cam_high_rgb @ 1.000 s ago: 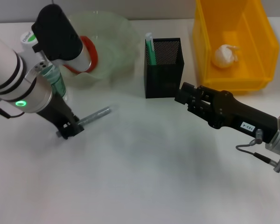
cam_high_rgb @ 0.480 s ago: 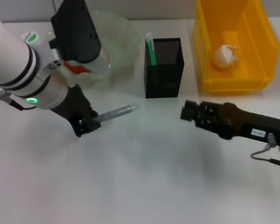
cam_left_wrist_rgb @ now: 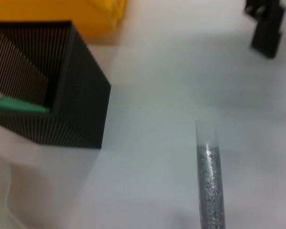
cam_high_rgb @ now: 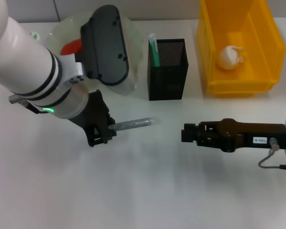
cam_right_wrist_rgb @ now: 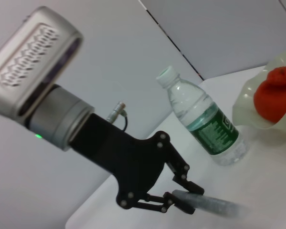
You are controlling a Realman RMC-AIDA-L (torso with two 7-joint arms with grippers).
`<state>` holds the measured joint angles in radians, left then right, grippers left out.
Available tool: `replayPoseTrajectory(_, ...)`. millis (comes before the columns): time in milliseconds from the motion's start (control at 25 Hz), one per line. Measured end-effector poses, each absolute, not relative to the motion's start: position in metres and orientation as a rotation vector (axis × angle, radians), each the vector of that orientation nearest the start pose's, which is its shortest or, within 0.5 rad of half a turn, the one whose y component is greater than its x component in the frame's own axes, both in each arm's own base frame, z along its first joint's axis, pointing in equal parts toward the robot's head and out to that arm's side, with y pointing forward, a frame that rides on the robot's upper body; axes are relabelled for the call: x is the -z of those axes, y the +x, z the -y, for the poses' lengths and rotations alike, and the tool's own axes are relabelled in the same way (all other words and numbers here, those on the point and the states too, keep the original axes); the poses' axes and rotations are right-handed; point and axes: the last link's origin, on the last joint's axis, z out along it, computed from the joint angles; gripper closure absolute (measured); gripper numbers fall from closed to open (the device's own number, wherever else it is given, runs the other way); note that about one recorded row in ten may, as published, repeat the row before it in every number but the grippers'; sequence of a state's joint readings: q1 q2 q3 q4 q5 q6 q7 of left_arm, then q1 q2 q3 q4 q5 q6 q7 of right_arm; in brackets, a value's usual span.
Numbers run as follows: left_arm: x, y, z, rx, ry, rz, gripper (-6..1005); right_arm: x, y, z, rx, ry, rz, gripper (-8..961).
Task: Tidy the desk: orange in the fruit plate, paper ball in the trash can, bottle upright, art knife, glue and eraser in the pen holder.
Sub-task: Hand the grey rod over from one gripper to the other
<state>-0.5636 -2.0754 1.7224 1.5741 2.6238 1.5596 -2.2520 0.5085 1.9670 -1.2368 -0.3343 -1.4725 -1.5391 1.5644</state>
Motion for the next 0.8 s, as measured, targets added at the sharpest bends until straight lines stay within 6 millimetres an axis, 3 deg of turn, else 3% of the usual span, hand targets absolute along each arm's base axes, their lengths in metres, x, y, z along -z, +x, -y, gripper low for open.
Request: replayPoseTrajectory(800,0.041,-0.118,-0.315,-0.679,-2.807,-0.175,815,0.049,0.262,-0.310,-0.833,-2.731,-1.167,587)
